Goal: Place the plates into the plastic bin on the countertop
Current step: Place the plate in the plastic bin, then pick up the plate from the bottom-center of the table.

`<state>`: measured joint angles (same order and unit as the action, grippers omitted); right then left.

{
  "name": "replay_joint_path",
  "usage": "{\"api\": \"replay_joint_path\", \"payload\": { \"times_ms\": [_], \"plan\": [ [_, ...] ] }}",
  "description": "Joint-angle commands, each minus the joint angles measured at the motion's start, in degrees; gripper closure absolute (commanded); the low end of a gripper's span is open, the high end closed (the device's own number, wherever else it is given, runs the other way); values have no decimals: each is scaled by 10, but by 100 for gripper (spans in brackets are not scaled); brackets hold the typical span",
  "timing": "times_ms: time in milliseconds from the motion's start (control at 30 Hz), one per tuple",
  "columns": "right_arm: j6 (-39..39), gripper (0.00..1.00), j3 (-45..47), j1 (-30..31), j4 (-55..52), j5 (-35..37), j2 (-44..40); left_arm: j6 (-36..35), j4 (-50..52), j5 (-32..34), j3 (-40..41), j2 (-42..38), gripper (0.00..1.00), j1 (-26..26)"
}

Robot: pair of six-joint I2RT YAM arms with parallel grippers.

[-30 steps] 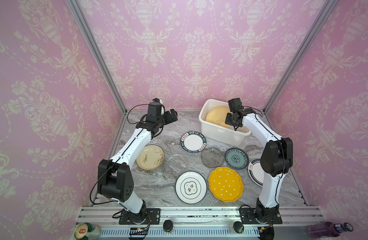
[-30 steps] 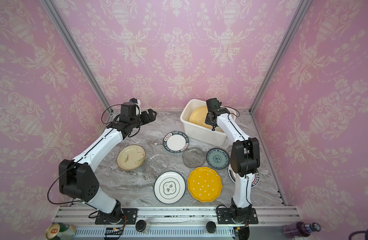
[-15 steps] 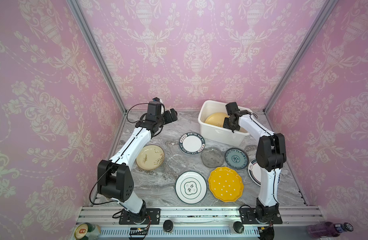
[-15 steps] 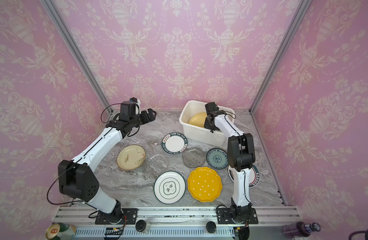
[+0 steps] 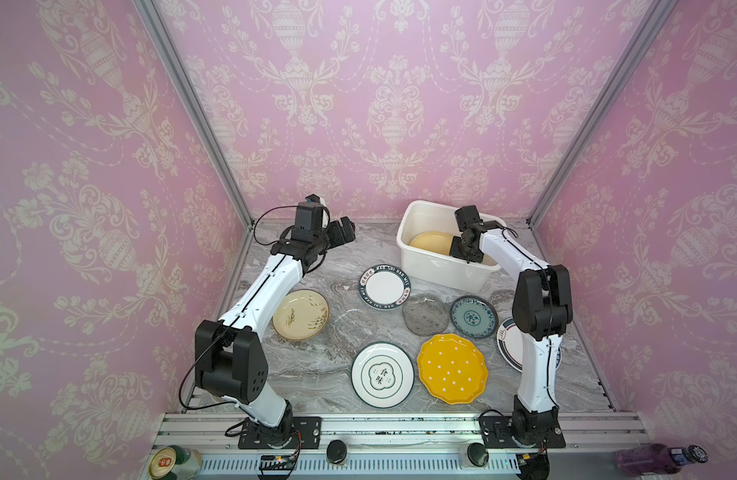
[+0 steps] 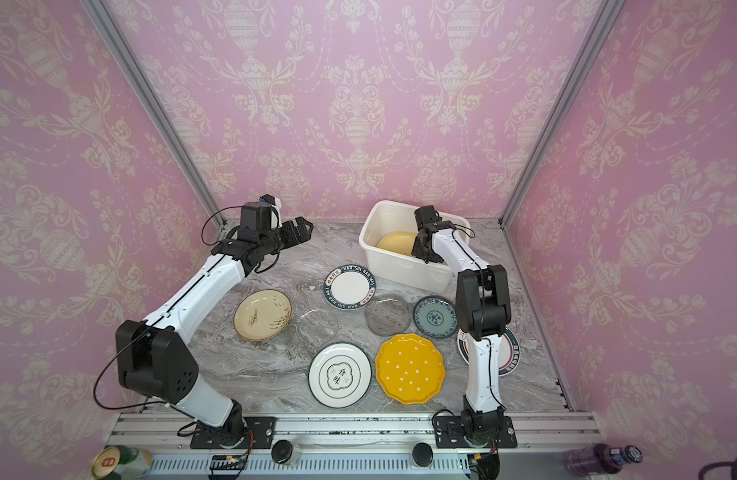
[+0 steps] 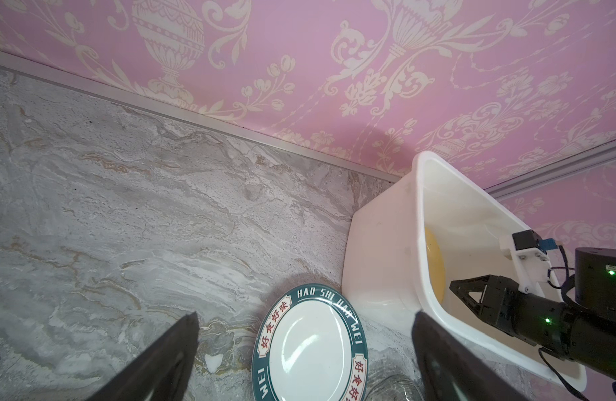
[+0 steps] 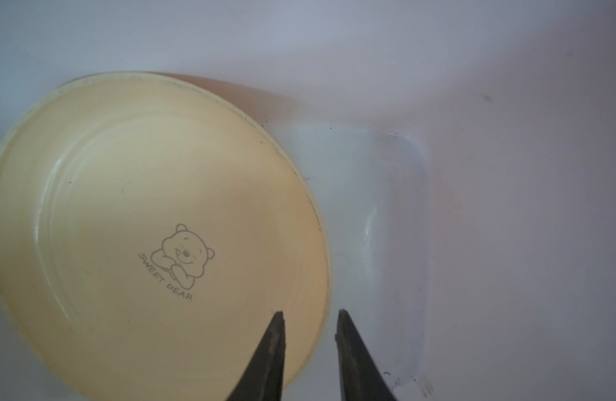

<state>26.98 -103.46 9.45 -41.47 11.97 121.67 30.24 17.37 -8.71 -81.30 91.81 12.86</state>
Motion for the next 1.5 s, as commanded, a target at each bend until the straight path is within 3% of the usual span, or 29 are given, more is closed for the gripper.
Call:
{"api": "replay_joint_path", "payload": {
  "times_ms": [0,200,500,733,1000,1100,1267,1467],
  "plan": [
    [7,70,-16,-5,-20,15,1,-21,15,4,-6,-10,2,-5],
    [14,46,-30,-6,-29,29,-30,-38,11,-1,9,-30,2,-5],
    [5,18,-30,-1,15,-29,-146,-66,-43,-20,86,-109,1,-5],
    [17,16,29,2,5,-103,-267,-84,5,-97,99,-138,1,-4],
    [31,15,139,16,-137,-146,-417,-83,54,-184,125,-153,1,19],
    [25,15,182,15,-186,-157,-457,-85,82,-196,135,-145,1,48],
    [44,16,282,18,-233,-191,-516,-133,201,-160,104,-109,1,137],
    [69,16,443,26,-233,-219,-608,-86,229,-154,75,-56,3,219]
  ]
}}
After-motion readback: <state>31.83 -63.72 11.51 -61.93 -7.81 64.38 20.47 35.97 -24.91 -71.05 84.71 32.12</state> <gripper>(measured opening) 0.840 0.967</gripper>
